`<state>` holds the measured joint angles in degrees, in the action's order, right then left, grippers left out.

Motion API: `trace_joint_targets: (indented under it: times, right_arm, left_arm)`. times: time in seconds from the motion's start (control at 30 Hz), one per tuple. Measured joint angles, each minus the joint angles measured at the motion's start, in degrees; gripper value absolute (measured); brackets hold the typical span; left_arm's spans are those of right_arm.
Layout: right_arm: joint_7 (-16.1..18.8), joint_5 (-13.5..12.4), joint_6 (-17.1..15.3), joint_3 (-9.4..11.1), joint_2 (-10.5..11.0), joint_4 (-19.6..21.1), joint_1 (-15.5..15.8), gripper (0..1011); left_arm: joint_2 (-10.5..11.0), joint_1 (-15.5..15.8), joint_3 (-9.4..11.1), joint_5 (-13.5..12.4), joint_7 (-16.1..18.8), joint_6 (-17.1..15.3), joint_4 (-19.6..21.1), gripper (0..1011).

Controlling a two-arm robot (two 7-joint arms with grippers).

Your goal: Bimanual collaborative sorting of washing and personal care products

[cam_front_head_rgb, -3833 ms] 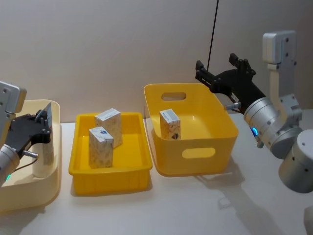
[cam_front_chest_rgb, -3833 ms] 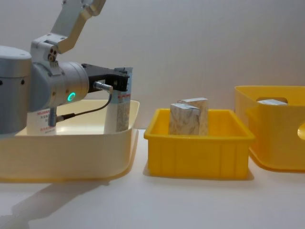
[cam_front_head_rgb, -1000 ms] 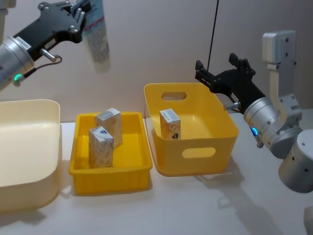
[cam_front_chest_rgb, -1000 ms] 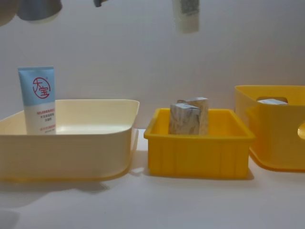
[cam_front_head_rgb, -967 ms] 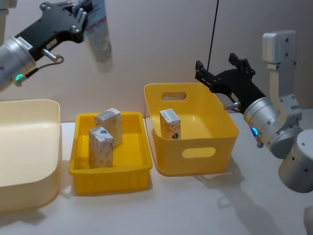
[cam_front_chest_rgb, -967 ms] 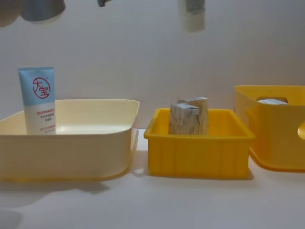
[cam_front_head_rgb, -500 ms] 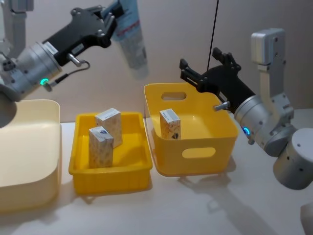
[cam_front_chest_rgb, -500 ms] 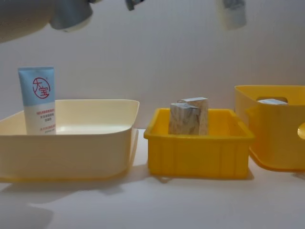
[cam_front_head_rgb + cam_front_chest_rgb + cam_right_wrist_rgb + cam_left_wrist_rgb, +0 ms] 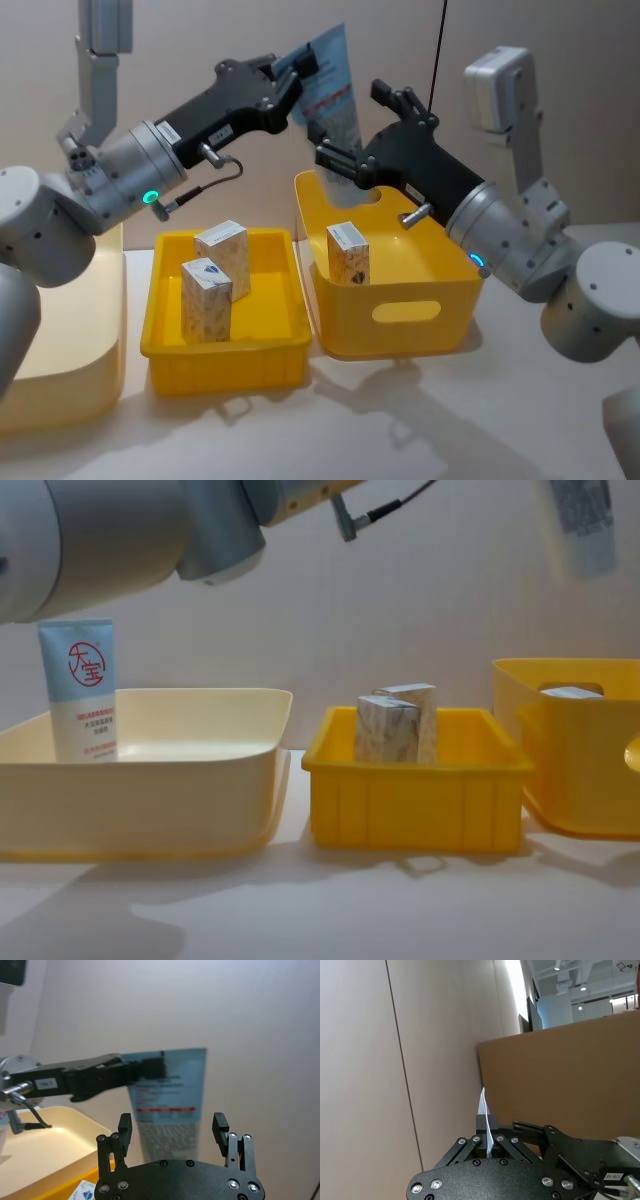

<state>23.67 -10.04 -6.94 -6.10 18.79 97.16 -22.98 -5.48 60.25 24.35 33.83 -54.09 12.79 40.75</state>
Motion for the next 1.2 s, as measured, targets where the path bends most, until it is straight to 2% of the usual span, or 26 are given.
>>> trace_joint_targets:
  times: [0.3, 0.53, 0.73, 1.0, 1.2]
  right_arm:
    - [3.2, 1.3, -0.5, -2.5, 2.9, -1.1, -2.3, 1005]
    - [5.2, 4.0, -3.9, -5.2, 6.0, -1.7, -4.5, 1006]
    - [5.3, 6.3, -7.1, -6.8, 8.0, -2.3, -5.7, 1005]
    - [4.5, 7.5, -9.7, -7.4, 9.1, -2.9, -6.3, 1005]
    - [3.6, 7.3, -11.3, -7.1, 9.0, -3.1, -6.3, 1005]
  left_arm:
    - [-0.2, -0.7, 1.4, -0.1, 0.6, -1.2, 0.6, 14]
    - [-0.1, -1.1, 2.5, -0.6, 1.4, -1.6, 1.2, 14]
    - [0.2, -1.4, 3.2, -1.0, 2.0, -1.7, 1.8, 12]
    - [0.6, -1.6, 3.7, -1.2, 2.7, -1.8, 2.2, 13]
    - [0.8, -1.5, 3.9, -1.2, 3.0, -1.6, 2.0, 13]
